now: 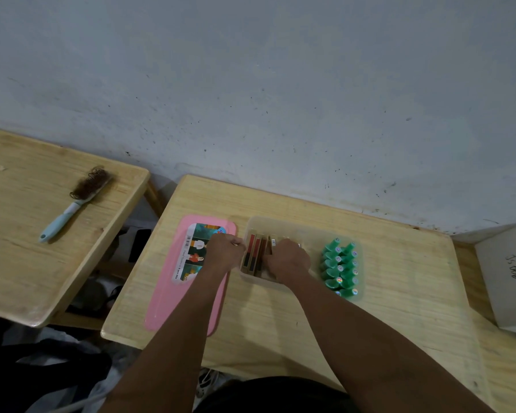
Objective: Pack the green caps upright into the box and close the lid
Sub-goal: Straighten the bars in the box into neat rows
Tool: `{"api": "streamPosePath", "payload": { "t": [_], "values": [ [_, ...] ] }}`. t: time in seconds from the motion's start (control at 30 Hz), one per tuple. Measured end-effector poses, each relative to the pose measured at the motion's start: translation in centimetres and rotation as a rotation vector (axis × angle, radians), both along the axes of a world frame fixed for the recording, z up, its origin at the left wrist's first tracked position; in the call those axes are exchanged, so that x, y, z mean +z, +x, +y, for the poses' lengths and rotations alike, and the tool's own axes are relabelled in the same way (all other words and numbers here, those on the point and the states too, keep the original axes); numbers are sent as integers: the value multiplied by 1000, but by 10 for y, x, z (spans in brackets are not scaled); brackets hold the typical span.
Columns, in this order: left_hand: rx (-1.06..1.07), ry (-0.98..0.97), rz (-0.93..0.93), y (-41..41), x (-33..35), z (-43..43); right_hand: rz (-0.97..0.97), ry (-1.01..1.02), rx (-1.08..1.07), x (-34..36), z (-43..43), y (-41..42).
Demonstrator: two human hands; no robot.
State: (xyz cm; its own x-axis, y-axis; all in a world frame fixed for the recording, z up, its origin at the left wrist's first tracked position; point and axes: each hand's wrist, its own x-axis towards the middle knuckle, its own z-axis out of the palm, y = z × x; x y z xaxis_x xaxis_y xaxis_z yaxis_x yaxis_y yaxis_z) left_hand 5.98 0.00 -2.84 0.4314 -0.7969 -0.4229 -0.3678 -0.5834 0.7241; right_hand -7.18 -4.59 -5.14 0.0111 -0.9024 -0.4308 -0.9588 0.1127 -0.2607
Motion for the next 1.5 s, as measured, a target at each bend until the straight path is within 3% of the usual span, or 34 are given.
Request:
{"api": "streamPosePath", "payload": {
  "t": [0.1, 0.27, 0.33, 0.47, 0.63, 0.83, 1.0, 1.13, 1.5],
  "values": [
    [12, 4, 20, 0, 0, -1, -113, 34, -115, -1, -1, -8],
    [-5, -11, 17, 1, -1, 0, -529, 169, -374, -7, -1, -21],
    [2, -15, 20, 1, -1, 1, -590, 198, -438, -8, 0, -25],
    [6, -17, 26, 0, -1, 1, -549, 232, -373, -13, 1, -25],
    [0, -20, 14, 0, -1, 1, -303, 173, -126, -10, 3, -10],
    [36, -22, 27, 0, -2, -1, -123, 127, -27, -11, -1, -7],
    [37, -21, 34, 1, -3, -2, -65, -113, -40, -5, -5, -40],
    [36, -19, 42, 2, -5, -3, 45, -48, 18, -11, -5, -56],
    [25, -32, 43, 0, -4, -1, -278, 155, -116, -25, -7, -51]
  ]
}}
